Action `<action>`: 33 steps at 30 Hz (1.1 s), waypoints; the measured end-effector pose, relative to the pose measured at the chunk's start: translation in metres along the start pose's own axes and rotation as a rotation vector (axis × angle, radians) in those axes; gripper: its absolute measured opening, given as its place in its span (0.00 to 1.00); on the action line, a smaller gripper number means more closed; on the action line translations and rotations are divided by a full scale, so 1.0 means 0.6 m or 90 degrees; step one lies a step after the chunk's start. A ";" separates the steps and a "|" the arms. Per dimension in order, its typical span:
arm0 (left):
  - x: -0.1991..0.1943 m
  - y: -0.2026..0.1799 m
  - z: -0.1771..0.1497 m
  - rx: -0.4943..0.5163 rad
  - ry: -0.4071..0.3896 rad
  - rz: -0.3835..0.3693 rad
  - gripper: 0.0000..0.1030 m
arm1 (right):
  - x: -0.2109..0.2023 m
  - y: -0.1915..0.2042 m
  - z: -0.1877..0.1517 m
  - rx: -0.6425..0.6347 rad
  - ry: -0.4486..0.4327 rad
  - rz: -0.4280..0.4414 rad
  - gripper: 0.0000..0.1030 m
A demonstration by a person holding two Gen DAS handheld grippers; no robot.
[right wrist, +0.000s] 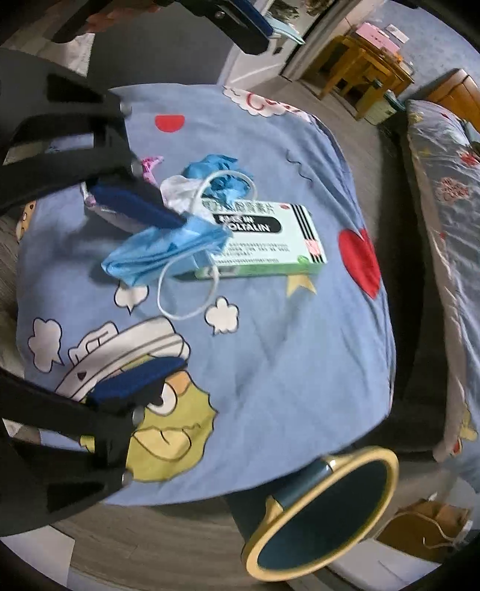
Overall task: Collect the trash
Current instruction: 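Grasp the blue glove with the left tool while the right tool grasps a blue face mask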
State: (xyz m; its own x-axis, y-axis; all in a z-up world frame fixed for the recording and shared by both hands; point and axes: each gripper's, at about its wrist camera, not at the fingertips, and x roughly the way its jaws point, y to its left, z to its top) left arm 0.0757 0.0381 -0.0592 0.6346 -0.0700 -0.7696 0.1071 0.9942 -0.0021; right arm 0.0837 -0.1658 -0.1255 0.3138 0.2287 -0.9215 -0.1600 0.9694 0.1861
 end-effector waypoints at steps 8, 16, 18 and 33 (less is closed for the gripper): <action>0.018 -0.003 0.002 0.002 0.014 0.004 0.95 | 0.025 0.028 -0.008 -0.048 0.043 0.026 0.11; 0.046 -0.017 -0.010 0.015 0.043 0.007 0.94 | -0.022 0.010 0.009 -0.012 -0.014 0.040 0.08; 0.057 -0.025 -0.015 0.013 0.055 0.002 0.94 | -0.035 -0.001 0.016 0.003 -0.033 0.036 0.08; 0.138 -0.098 -0.053 0.073 0.163 -0.027 0.59 | -0.059 -0.025 0.042 0.037 -0.072 0.041 0.08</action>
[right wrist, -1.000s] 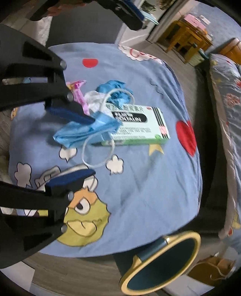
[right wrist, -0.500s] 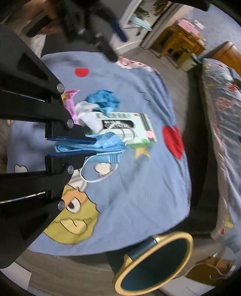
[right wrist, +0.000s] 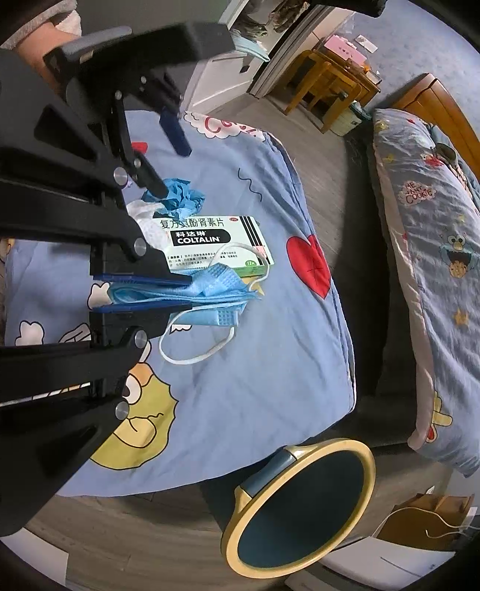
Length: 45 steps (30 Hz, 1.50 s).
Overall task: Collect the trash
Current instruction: 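Grasp the blue glove with the left tool while the right tool grasps a blue face mask, then carry the glove and mask over the bin and open both tools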
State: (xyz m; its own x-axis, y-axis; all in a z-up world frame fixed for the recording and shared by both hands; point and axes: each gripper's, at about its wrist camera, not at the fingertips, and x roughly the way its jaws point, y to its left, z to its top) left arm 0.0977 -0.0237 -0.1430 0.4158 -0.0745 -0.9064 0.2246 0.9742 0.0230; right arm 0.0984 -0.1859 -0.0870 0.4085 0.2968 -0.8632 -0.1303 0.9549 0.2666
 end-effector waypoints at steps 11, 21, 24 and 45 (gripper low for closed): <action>0.026 -0.009 -0.004 0.012 0.038 -0.011 0.21 | 0.000 0.003 0.000 -0.006 0.001 0.004 0.07; -0.045 0.068 0.026 -0.100 -0.068 -0.006 0.14 | -0.010 0.006 0.004 -0.009 -0.014 0.002 0.07; -0.072 0.076 0.040 -0.097 -0.103 -0.008 0.14 | -0.025 0.008 0.009 -0.012 -0.025 0.009 0.07; -0.136 0.050 0.087 -0.052 -0.188 0.003 0.14 | -0.155 -0.056 0.131 -0.053 -0.139 0.006 0.07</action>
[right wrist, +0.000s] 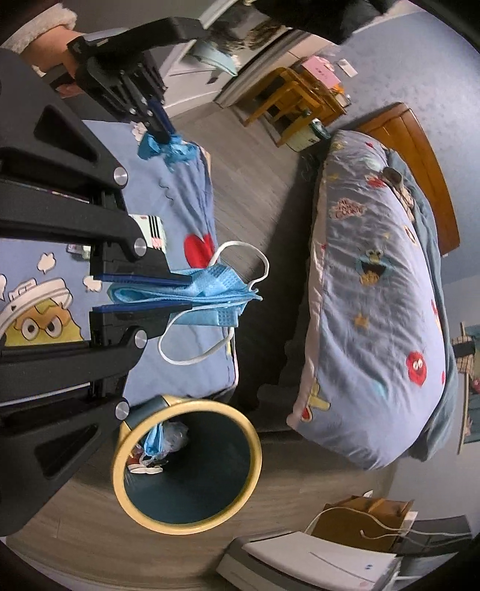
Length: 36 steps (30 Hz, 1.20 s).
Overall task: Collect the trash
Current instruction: 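Carry the glove and mask over the bin and open both tools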
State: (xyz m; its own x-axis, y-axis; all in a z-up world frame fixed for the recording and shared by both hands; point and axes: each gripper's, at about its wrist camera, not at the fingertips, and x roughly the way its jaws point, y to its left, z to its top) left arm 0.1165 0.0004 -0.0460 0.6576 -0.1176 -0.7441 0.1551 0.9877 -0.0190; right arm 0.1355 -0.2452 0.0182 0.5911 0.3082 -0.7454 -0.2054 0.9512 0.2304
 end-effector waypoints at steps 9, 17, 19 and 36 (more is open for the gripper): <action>0.013 -0.038 0.012 0.035 0.006 -0.012 0.14 | 0.028 -0.064 0.013 0.019 0.019 0.004 0.07; 0.016 -0.117 0.032 0.070 0.009 -0.058 0.14 | 0.011 -0.119 0.020 0.070 -0.002 0.011 0.08; 0.020 -0.148 0.041 0.081 0.011 -0.079 0.14 | 0.001 -0.140 0.020 0.082 -0.009 0.002 0.07; 0.117 -0.382 0.105 0.221 0.032 -0.175 0.14 | 0.006 -0.402 -0.018 0.270 -0.008 -0.104 0.08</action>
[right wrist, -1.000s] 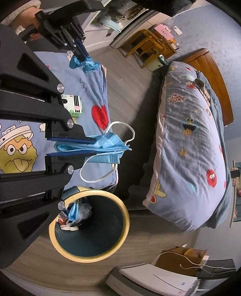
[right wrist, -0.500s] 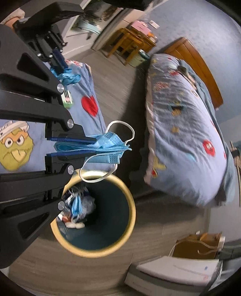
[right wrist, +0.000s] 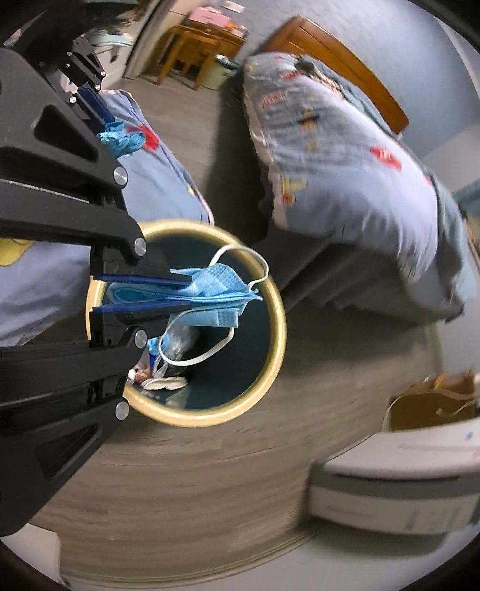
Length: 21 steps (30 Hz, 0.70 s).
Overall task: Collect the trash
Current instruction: 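Carry the glove and mask over the bin and open both tools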
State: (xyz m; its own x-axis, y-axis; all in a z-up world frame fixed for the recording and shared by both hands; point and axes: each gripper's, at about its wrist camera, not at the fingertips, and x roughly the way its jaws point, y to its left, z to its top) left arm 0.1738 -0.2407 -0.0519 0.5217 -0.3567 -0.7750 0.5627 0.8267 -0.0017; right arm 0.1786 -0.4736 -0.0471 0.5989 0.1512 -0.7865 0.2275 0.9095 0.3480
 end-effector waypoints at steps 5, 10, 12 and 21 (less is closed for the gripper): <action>0.070 -0.021 0.035 0.012 0.025 -0.025 0.15 | 0.047 -0.044 -0.014 0.055 0.040 -0.022 0.08; 0.132 -0.047 0.062 0.043 0.034 -0.024 0.15 | 0.066 -0.065 -0.016 0.084 0.044 -0.022 0.08; 0.146 -0.055 0.070 0.050 0.033 -0.019 0.15 | 0.064 -0.069 -0.015 0.092 0.031 -0.018 0.08; 0.157 -0.052 0.091 0.041 0.006 -0.009 0.65 | 0.062 -0.063 -0.007 0.090 0.007 0.006 0.31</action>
State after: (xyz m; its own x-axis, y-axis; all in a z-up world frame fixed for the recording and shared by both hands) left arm 0.2405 -0.3239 -0.0903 0.5071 -0.3636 -0.7814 0.6107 0.7913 0.0281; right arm 0.1893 -0.5008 -0.0917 0.5926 0.1639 -0.7886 0.3288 0.8445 0.4227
